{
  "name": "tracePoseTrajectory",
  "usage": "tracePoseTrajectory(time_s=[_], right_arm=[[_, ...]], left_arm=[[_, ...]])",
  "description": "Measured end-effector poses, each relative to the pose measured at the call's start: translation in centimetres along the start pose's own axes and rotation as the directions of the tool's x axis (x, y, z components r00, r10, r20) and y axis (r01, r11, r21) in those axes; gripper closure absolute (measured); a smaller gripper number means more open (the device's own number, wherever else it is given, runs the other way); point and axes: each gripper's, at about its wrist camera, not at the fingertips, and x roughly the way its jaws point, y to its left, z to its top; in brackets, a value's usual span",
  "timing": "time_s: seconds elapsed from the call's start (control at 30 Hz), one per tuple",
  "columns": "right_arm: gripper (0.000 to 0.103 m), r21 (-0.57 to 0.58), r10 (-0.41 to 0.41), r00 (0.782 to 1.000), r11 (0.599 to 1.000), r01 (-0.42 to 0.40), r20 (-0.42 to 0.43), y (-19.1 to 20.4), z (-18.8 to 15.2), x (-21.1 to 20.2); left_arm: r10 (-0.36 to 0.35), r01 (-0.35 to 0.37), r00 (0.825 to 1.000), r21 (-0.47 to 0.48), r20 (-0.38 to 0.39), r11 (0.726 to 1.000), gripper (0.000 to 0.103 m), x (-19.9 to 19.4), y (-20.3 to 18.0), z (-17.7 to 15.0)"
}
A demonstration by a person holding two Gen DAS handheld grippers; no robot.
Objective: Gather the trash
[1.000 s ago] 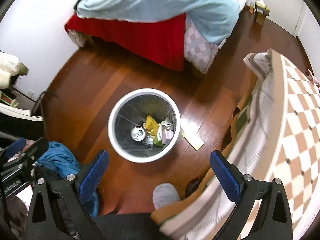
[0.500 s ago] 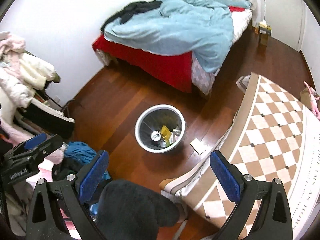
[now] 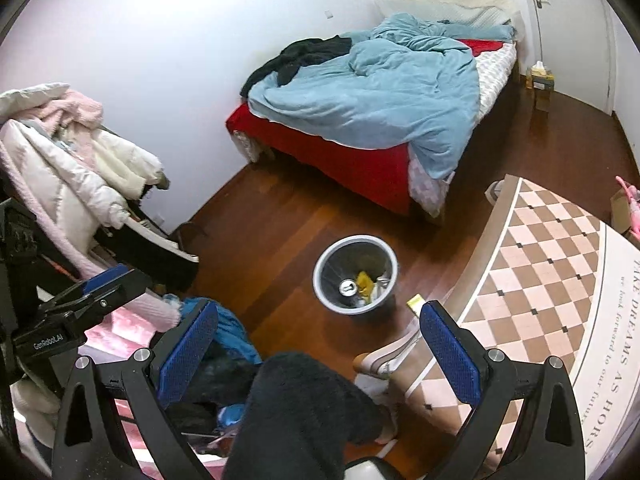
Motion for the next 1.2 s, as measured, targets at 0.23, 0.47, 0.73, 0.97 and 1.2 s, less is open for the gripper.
tracePoseTrajectory(time_s=[0.23, 0.47, 0.73, 0.97, 1.2], right_arm=[[0.001, -0.016, 0.037, 0.999, 0.999, -0.037, -0.005, 1.5, -0.4, -1.3], [0.001, -0.021, 0.063, 0.998, 0.998, -0.063, -0.005, 2.5, -0.2, -1.8], [0.0, -0.023, 0.074, 0.997, 0.997, -0.074, -0.025, 2.8, -0.2, -1.5], [0.0, -0.037, 0.069, 0.997, 0.997, -0.071, -0.033, 3.4, -0.2, -1.3], [0.0, -0.051, 0.073, 0.997, 0.996, -0.074, -0.028, 4.0, -0.3, -1.6]], left_arm=[[-0.019, 0.019, 0.999, -0.002, 0.034, 1.0, 0.006, -2.5, -0.3, 0.0], [-0.018, 0.019, 0.999, -0.004, 0.035, 1.0, 0.006, -2.9, -0.3, -0.2], [-0.01, 0.01, 1.0, -0.005, 0.025, 1.0, 0.0, -2.4, -0.2, -0.4], [-0.013, 0.014, 1.0, -0.009, 0.024, 1.0, 0.0, -2.7, 0.0, -0.6], [-0.017, 0.017, 1.0, -0.008, 0.024, 1.0, 0.0, -2.7, 0.1, -0.6]])
